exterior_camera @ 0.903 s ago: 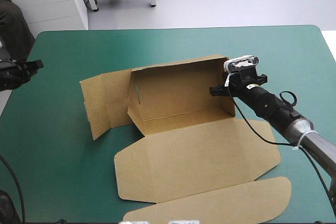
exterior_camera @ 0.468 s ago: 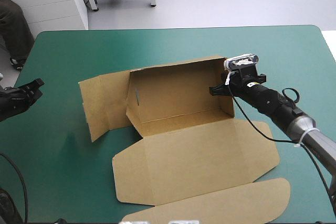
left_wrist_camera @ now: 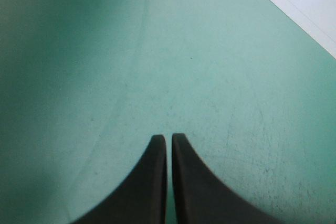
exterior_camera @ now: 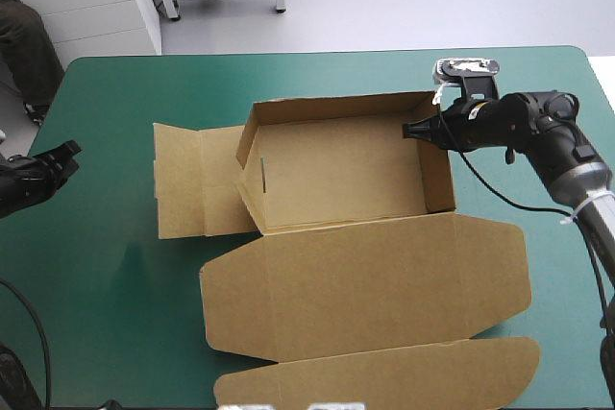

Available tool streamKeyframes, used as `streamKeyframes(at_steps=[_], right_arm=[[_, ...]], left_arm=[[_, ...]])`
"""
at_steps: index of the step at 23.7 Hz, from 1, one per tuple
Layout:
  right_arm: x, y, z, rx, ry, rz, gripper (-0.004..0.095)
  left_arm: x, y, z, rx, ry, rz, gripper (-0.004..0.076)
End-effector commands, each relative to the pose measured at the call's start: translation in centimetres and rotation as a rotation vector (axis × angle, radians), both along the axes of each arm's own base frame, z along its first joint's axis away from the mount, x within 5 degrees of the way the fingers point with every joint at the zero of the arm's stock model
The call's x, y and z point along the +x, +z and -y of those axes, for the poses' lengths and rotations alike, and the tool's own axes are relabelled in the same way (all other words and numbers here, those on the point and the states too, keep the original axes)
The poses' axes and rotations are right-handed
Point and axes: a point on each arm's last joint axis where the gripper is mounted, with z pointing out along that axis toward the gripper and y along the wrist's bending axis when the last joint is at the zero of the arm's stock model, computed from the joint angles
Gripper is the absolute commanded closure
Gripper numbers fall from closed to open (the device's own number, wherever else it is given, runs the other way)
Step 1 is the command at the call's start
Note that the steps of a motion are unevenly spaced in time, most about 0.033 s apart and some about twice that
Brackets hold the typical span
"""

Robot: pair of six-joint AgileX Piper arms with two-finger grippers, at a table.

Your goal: Fold the box

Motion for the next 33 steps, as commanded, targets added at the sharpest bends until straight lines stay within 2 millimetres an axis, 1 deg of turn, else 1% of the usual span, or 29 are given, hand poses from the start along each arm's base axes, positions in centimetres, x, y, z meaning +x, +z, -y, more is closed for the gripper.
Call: streamKeyframes(at_steps=[1,3,4,5,6,11,15,20,26,29,32,33], right_arm=[[-0.2,2.2,0.2,0.045,-0.051,-0.024,0.0912],[0.0,1.5,0.0,0.029,-0.048,-0.104,0.0912],[0.3,0.2,-0.1,0.007,-0.042,-0.187,0.0912],[0.4,-0.2,-0.1,0.000,-0.039,-0.216,0.0912],[0.9,-1.2,-0.2,-0.009,-0.038,-0.251,0.0913],[2.9,-3.7,-0.7,-0.018,-0.044,-0.282,0.0913],[3.6,-4.3,-0.8,-0.021,-0.041,-0.274,0.0913],[4.1,-5.7,-0.9,-0.046,-0.020,-0.323,0.0913],[4.2,-5.8,-1.0,-0.068,0.016,-0.318,0.0903],[4.2,-5.8,-1.0,-0.072,0.022,-0.323,0.0816],[4.1,-5.8,-0.9,-0.074,0.024,-0.330,0.0640],[4.1,-5.8,-0.9,-0.074,0.024,-0.330,0.0533]], left_arm=[[-0.2,2.1,0.1,0.002,0.028,0.086,0.0710],[-0.2,2.1,0.1,0.001,0.027,0.086,0.0710],[-0.2,2.1,0.1,-0.001,0.028,0.086,0.0710],[-0.2,2.1,0.1,-0.002,0.029,0.086,0.0710],[-0.2,2.1,0.1,-0.006,0.030,0.089,0.0710],[-0.2,2.2,0.1,-0.017,0.035,0.097,0.0710],[-0.2,2.2,0.1,-0.016,0.037,0.098,0.0710],[-0.2,2.2,0.1,-0.016,0.037,0.098,0.0710],[-0.2,2.2,0.1,-0.016,0.037,0.098,0.0711],[-0.2,2.2,0.1,-0.014,0.037,0.097,0.0711],[-0.2,2.2,0.1,-0.014,0.037,0.097,0.0711],[-0.2,2.2,0.1,-0.015,0.035,0.096,0.0711]])
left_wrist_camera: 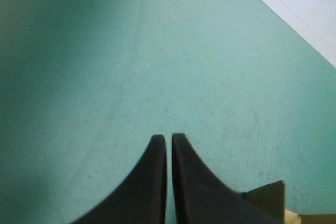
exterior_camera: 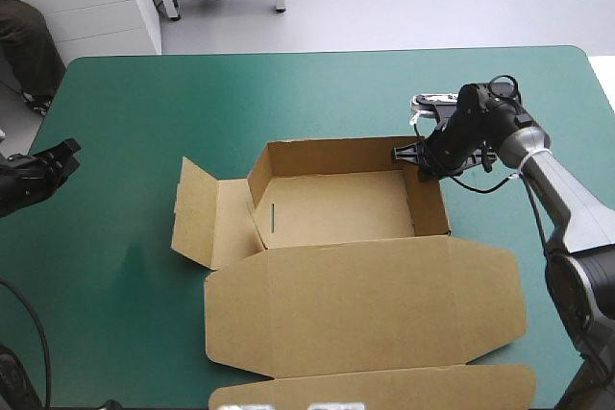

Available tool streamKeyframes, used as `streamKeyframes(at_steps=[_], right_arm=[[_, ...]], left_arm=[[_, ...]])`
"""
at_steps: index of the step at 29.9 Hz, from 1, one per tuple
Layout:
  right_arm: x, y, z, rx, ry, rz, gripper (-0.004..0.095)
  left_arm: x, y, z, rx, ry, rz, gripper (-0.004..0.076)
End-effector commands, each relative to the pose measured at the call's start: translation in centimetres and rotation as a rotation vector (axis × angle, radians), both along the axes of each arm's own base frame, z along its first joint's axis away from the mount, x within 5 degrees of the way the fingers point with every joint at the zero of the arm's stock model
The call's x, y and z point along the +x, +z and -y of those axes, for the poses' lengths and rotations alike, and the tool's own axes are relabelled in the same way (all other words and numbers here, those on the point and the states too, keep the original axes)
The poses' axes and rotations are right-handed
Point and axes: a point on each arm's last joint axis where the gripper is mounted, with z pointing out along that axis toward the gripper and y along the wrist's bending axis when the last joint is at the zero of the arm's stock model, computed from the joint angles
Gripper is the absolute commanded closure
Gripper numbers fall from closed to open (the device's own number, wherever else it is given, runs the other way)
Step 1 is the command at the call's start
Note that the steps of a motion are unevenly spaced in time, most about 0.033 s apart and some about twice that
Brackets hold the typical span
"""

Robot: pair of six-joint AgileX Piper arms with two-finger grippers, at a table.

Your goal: Fold the box

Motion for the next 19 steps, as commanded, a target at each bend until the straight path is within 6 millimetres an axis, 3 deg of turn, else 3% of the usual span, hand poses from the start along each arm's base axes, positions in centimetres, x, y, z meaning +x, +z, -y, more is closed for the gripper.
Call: streamKeyframes(at_steps=[1,4,7,14,19], right_arm=[[-0.4,2.6,0.2,0.022,0.006,0.077,0.0455],[-0.5,3.1,0.2,0.020,0.010,0.076,0.0175],[-0.5,4.4,0.2,0.014,0.019,0.082,0.0015],[-0.9,9.1,0.3,0.025,0.034,0.157,-0.0009],[-3.1,11.3,1.1,0.012,0.025,0.215,-0.0010]], left_arm=[[-0.2,2.1,0.1,0.002,0.027,0.081,0.0711],[-0.3,2.0,0.1,0.005,0.026,0.079,0.0711],[-0.3,2.0,0.1,0.013,0.019,0.080,0.0711],[-0.3,2.0,0.1,0.016,0.014,0.080,0.0722],[-0.3,2.0,0.1,0.016,0.013,0.079,0.0728]])
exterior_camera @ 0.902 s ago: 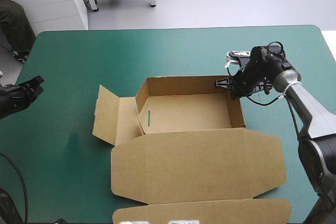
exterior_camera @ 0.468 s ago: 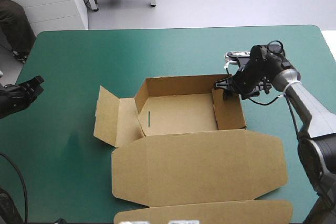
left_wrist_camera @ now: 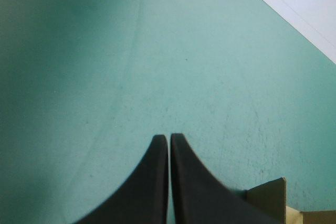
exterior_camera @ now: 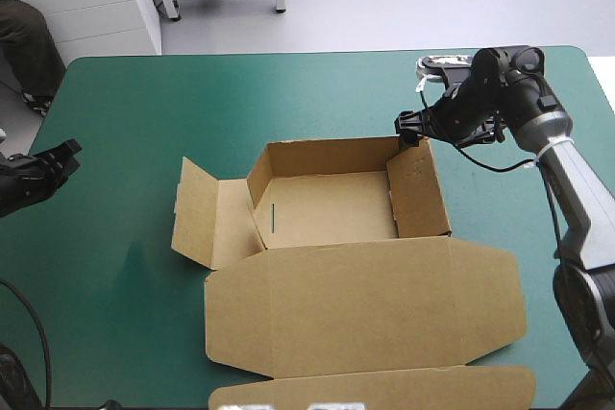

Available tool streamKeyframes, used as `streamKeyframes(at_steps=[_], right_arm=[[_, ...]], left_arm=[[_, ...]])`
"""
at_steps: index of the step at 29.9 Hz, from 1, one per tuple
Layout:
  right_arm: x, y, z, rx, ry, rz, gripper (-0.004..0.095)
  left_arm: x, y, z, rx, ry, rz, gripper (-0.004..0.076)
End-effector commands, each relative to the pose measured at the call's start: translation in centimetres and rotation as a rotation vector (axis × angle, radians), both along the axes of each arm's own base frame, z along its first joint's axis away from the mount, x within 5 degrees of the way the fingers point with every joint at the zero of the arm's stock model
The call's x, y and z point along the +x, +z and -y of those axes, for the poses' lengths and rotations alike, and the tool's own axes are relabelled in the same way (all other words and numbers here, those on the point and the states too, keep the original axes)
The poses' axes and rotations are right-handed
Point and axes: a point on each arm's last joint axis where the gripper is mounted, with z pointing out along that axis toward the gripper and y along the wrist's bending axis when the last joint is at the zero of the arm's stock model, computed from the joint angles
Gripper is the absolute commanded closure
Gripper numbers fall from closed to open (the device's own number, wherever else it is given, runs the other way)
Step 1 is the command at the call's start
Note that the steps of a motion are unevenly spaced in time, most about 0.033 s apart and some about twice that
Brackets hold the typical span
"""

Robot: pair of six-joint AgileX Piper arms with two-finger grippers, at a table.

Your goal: Fold the box

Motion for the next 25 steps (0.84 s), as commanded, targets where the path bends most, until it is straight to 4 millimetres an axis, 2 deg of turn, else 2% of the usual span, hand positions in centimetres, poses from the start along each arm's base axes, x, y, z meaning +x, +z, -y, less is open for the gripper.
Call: streamKeyframes(at_steps=[1,5,8,13,16,25], right_arm=[[-3.3,4.4,1.2,-0.006,-0.001,0.108,-0.0009],[-6.2,5.9,2.1,-0.019,-0.015,0.149,-0.0009],[-7.6,6.5,2.6,-0.035,-0.027,0.174,-0.0005],[-7.6,6.5,2.5,-0.024,-0.027,0.170,-0.0006],[-7.1,5.8,2.3,-0.018,-0.027,0.144,-0.0005],[-5.8,-0.3,1.7,0.002,-0.056,0.056,-0.0006]], left_arm=[[-0.2,2.1,0.1,0.006,0.027,0.080,0.0728],[-0.2,2.1,0.0,0.009,0.033,0.083,0.0729],[-0.2,2.1,0.0,0.009,0.033,0.083,0.0734],[-0.2,2.1,0.1,0.005,0.026,0.080,0.0734],[-0.3,2.0,0.1,0.005,0.025,0.079,0.0734],[-0.2,2.1,0.0,0.011,0.032,0.083,0.0734]])
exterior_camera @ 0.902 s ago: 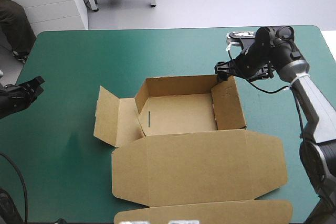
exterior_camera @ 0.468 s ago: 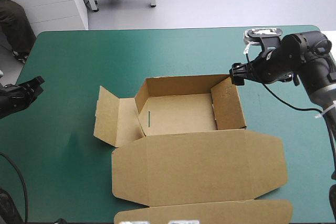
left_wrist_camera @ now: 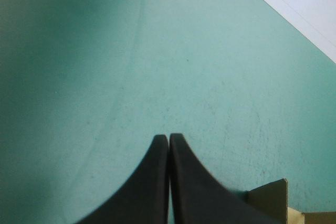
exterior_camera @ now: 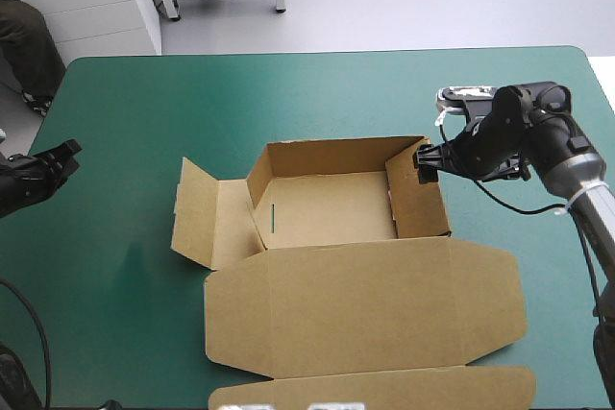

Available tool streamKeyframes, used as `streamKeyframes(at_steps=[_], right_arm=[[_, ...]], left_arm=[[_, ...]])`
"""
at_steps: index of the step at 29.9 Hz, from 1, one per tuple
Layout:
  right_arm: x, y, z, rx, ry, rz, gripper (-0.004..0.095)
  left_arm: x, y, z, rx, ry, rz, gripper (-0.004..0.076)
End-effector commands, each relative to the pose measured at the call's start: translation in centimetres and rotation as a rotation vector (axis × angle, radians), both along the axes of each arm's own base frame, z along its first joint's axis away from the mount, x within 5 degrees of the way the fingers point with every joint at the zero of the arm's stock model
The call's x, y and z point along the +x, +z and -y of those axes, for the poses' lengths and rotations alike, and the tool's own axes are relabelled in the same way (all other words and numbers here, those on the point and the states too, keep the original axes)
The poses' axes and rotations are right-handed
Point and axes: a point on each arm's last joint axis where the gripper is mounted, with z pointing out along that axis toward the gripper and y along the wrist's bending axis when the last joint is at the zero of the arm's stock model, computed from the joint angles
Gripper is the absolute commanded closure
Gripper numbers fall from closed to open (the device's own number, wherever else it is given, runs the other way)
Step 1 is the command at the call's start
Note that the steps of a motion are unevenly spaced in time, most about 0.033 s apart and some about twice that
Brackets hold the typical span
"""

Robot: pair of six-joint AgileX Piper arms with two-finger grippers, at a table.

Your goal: Fold the box

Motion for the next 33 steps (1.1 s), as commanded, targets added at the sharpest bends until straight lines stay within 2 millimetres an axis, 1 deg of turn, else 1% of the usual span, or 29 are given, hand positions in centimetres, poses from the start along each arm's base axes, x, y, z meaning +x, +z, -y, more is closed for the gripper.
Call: streamKeyframes(at_steps=[1,5,11,15,20,23,24,25,27,28,29,30,31,32,33], right_arm=[[-0.2,0.2,0.0,0.040,-0.010,0.079,-0.0006],[0.2,-1.1,-0.2,0.033,-0.002,0.059,-0.0005],[1.1,-3.0,-1.8,-0.004,0.049,0.022,-0.0005],[2.0,-4.6,-2.1,-0.013,0.045,-0.015,-0.0005],[2.6,-5.6,-2.2,-0.017,0.040,-0.041,-0.0005],[2.6,-5.6,-2.3,-0.017,0.040,-0.043,-0.0002],[2.6,-5.7,-2.2,-0.020,0.041,-0.045,0.0017],[2.6,-5.7,-2.2,-0.022,0.042,-0.049,0.0054],[2.5,-5.7,-2.1,-0.032,0.044,-0.063,0.0183],[2.4,-5.7,-2.1,-0.034,0.045,-0.067,0.0300],[2.4,-5.7,-2.1,-0.035,0.045,-0.069,0.0452],[2.4,-5.7,-2.1,-0.035,0.045,-0.069,0.0625],[2.4,-5.7,-2.1,-0.035,0.048,-0.067,0.0769],[2.5,-5.7,-2.1,-0.035,0.050,-0.064,0.0939],[2.5,-5.5,-2.2,-0.031,0.046,-0.058,0.0911]], left_arm=[[-0.2,2.1,0.0,0.010,0.032,0.084,0.0734],[-0.2,2.1,-0.1,0.017,0.043,0.088,0.0734],[-0.2,2.1,-0.1,0.018,0.045,0.089,0.0734],[-0.2,2.1,-0.1,0.018,0.045,0.089,0.0734],[-0.2,2.1,-0.1,0.020,0.048,0.090,0.0734],[-0.2,2.1,-0.2,0.024,0.055,0.093,0.0734],[-0.2,2.1,-0.2,0.024,0.055,0.093,0.0734],[-0.2,2.1,-0.2,0.024,0.055,0.093,0.0734],[-0.2,2.1,-0.2,0.022,0.052,0.092,0.0734],[-0.2,2.1,-0.1,0.019,0.048,0.090,0.0734],[-0.2,2.1,-0.1,0.019,0.047,0.090,0.0734],[-0.2,2.1,-0.1,0.019,0.045,0.090,0.0734],[-0.2,2.1,-0.1,0.018,0.044,0.090,0.0734],[-0.2,2.1,-0.1,0.018,0.044,0.090,0.0734],[-0.2,2.1,-0.1,0.018,0.044,0.090,0.0734]])
